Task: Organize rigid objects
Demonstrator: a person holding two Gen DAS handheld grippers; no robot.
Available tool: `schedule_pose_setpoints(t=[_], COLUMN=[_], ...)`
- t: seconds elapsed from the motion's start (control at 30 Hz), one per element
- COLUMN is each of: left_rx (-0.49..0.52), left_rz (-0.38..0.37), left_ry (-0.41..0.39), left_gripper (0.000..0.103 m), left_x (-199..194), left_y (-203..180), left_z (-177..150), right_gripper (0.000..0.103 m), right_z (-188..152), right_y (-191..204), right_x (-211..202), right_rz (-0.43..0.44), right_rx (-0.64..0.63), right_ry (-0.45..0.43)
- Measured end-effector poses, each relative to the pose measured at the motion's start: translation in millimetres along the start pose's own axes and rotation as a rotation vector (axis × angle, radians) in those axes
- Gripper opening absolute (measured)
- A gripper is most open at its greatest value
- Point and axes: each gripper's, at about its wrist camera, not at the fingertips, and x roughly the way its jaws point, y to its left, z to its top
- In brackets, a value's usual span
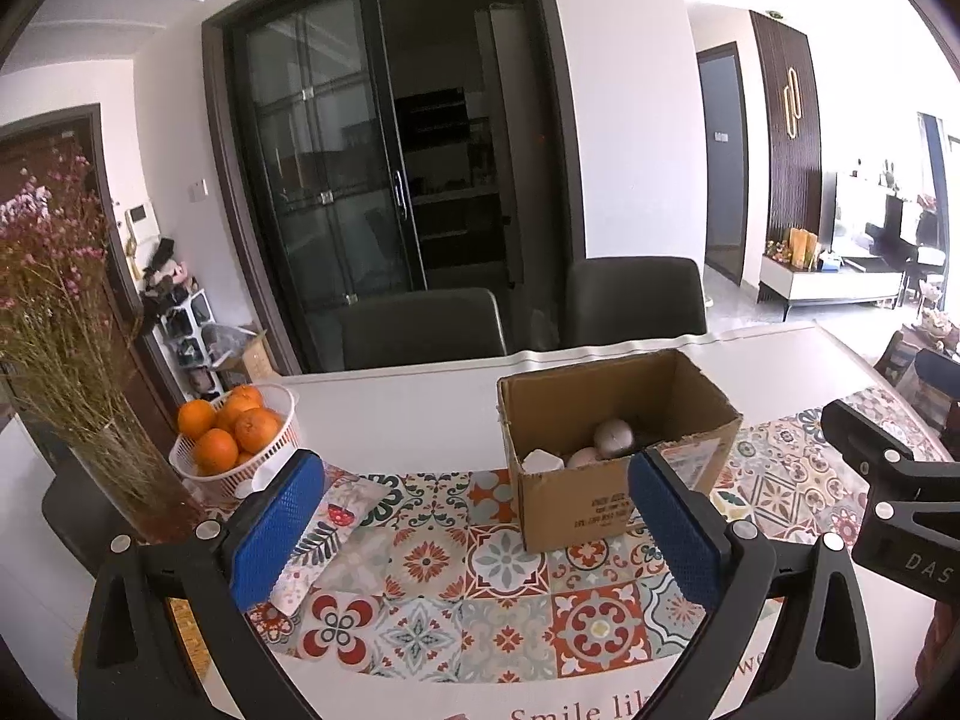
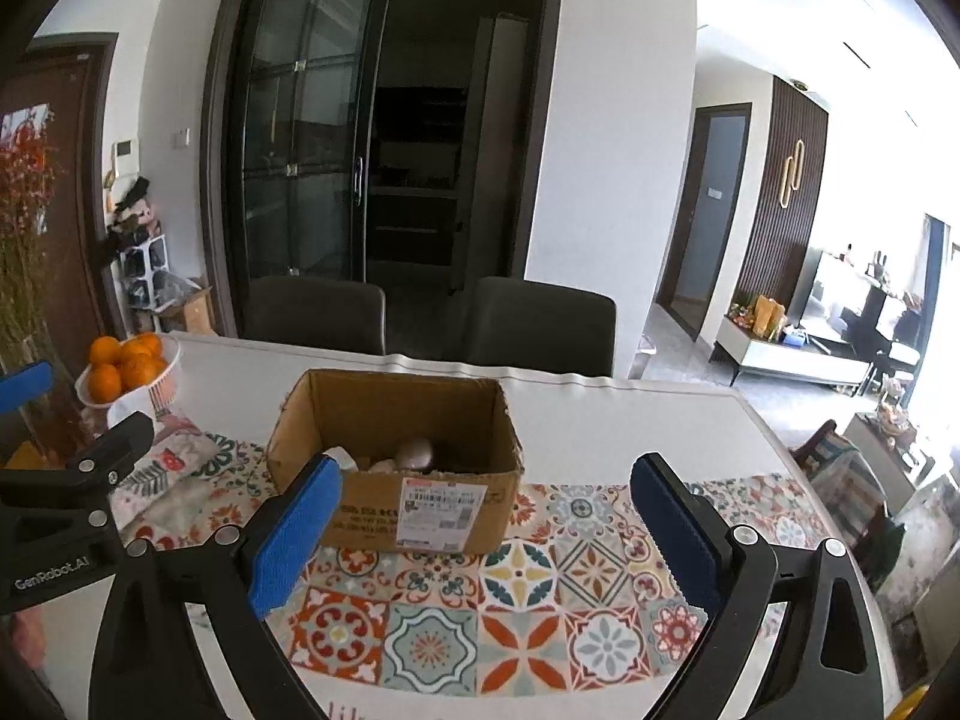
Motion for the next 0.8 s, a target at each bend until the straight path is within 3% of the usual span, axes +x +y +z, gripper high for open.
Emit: schedule_pose_setpoints(t=[0.8], left_rx=[0.011], left_rz=[-0.009], left_ry=[-0.051], left_gripper=[0.103], left_x=[-35], left_y=[-9], left_z=[-5], right_gripper=[0.098], right_z=[-13], right_y=[-12], right_x=[-32], right_rz=[0.017], right_rx=[0.027], right_ry=[-0.023])
